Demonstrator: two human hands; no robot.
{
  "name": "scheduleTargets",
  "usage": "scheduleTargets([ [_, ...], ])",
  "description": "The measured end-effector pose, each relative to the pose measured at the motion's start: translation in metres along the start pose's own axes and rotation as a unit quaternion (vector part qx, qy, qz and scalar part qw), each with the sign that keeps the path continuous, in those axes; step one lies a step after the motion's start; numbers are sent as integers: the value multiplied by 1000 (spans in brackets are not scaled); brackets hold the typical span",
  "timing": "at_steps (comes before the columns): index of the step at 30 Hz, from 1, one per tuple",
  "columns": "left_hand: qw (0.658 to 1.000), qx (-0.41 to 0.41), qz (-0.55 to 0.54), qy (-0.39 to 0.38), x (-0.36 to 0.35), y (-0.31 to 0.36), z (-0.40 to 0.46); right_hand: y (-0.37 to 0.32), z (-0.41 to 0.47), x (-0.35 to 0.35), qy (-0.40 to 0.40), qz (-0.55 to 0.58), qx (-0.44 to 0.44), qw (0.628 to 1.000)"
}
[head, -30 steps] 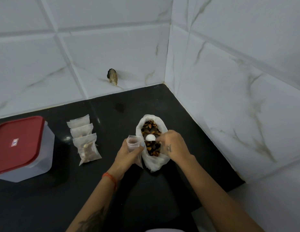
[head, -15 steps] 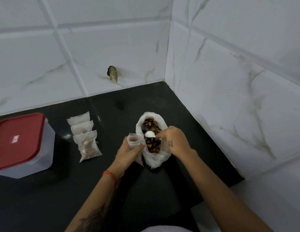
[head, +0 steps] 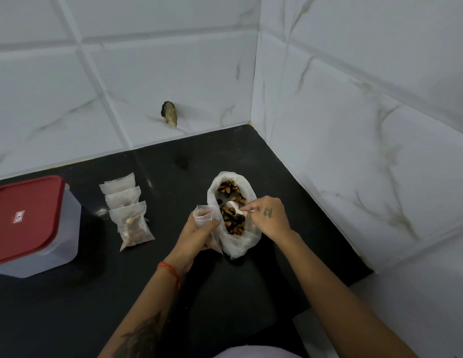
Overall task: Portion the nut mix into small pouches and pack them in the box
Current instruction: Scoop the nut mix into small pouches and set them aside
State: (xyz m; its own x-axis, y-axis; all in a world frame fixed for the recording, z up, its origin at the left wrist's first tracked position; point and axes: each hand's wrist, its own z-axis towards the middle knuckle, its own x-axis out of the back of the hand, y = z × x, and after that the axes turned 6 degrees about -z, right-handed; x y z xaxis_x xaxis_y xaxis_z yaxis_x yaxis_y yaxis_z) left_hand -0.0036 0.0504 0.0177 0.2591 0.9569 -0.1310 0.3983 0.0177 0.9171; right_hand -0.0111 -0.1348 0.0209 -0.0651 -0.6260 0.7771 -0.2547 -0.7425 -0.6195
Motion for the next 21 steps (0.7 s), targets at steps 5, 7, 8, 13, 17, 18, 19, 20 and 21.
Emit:
scheduleTargets([
  [5,1000,-5,-10,-8,-3,2,-1,-3,5,9,-76,127,-88,985],
  [7,1000,-7,-14,-10,-3,1,-1,-4,5,13,-103,192,-114,969],
  [8,1000,-6,-17,-11,-2,0,-1,-4,6,14,-115,210,-126,963],
  [13,999,-15,-29,-36,-2,-1,-1,-2,7,14,-129,273,-189,934],
  [17,998,-17,-28,-49,0,-2,0,-4,8,14,-144,315,-235,908],
  [18,998,-17,-29,-47,0,-1,0,-2,9,15,-149,319,-240,905],
  [19,998,-18,-31,-44,0,-1,-1,0,10,16,-152,324,-245,901],
  [20,998,-20,-33,-40,0,0,-1,1,10,16,-152,330,-251,897],
  [21,999,-21,-32,-37,0,0,-2,3,10,17,-150,337,-258,893],
])
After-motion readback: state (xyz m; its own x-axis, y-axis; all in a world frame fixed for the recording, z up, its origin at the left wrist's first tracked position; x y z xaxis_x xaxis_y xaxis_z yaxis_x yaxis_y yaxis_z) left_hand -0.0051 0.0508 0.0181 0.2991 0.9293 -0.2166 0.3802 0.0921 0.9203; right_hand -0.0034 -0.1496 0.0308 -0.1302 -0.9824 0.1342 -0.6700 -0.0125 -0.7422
